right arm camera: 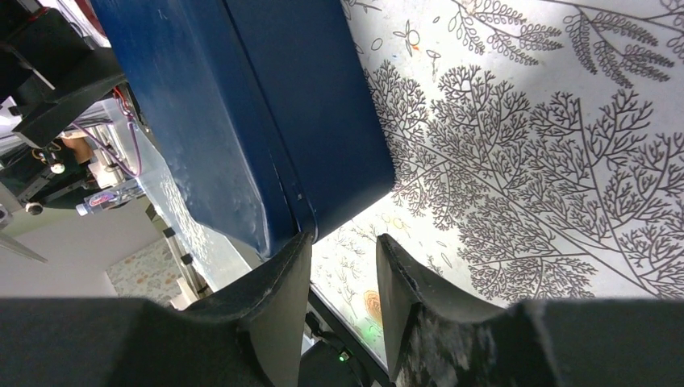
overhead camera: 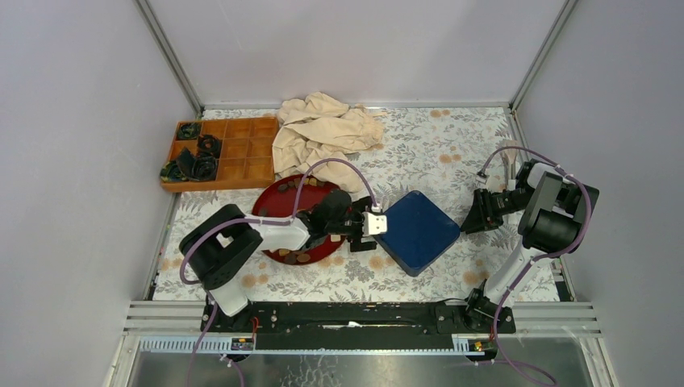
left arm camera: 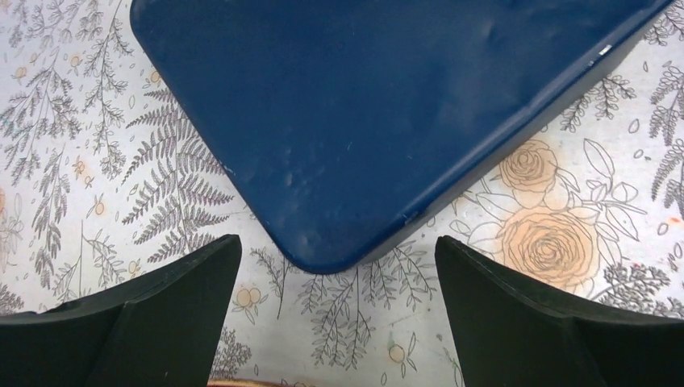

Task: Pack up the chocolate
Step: Adjust the packing box at the center of the board.

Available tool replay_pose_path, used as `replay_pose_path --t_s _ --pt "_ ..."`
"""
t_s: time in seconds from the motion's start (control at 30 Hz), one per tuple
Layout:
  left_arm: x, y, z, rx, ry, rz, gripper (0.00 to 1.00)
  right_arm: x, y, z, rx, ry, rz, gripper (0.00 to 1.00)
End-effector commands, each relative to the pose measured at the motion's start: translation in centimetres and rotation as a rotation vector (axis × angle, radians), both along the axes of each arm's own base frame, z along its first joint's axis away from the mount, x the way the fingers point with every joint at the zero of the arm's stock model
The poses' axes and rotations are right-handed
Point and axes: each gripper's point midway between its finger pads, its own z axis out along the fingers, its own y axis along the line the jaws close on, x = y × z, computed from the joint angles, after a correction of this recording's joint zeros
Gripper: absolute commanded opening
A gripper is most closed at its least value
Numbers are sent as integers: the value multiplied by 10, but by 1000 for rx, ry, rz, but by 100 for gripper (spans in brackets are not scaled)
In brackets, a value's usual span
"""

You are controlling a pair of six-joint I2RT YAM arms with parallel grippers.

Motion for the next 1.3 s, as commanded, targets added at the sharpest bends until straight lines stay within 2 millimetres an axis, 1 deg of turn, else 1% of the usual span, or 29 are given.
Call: replay_pose_path --t_s 0.0,0.17,0.3,0.43,0.57,0.73,0.93,1.13,1.27 --pt "14 -17 5 2 -63 -3 96 1 5 14 24 -8 8 42" --pt "8 -27 -5 24 -24 -10 89 1 8 15 43 4 0 42" --pt "3 -34 -6 23 -6 2 85 -5 13 12 45 20 16 42" --pt "0 -35 -9 25 9 25 82 -6 11 15 27 10 24 41" --pt "-3 -34 -9 21 33 45 79 -5 11 22 30 6 26 42" --pt "-7 -34 -8 13 51 60 78 -7 9 22 18 11 26 42" --pt "-17 -46 -6 1 75 44 76 -16 19 20 54 72 37 41" --pt "-32 -60 -14 4 119 42 74 -19 37 25 104 123 58 40" --pt "-41 -63 -20 1 154 59 72 -17 41 19 103 136 45 38"
